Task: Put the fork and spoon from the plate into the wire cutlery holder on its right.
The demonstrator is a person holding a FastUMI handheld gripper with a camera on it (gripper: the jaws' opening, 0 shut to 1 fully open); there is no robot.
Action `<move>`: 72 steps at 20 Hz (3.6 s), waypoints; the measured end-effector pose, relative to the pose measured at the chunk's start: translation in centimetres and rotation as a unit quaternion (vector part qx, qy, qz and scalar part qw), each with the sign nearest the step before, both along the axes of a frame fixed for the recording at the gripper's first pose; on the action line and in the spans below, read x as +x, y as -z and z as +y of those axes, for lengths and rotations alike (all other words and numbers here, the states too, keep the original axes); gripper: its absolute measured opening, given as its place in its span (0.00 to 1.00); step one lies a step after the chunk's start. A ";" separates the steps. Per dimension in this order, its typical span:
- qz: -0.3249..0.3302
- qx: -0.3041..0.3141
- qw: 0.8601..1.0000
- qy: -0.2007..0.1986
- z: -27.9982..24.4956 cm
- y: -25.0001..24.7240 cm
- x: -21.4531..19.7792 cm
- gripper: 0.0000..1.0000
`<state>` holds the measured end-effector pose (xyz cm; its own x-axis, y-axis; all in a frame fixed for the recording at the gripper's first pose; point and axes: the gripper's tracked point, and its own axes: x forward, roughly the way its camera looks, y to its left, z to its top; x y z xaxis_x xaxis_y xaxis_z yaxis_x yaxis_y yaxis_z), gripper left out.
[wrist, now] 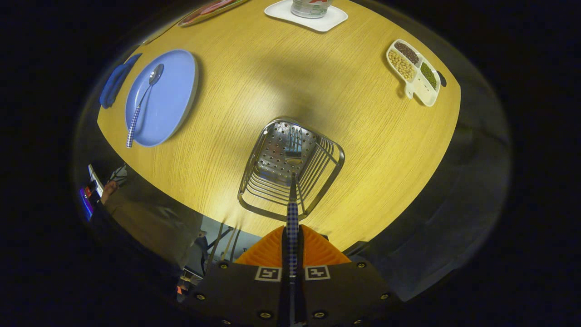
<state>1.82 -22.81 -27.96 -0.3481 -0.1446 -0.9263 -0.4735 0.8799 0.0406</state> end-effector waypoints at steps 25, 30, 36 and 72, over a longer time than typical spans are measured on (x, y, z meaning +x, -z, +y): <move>-0.158 0.059 0.985 0.024 6.4 -9.3 -2.9 0.22; -0.172 0.100 0.980 0.016 12.1 -9.1 -4.1 0.22; -0.172 0.146 0.974 0.019 18.9 -8.4 -4.6 0.22; -0.125 0.143 0.979 0.078 32.6 5.7 -2.8 0.22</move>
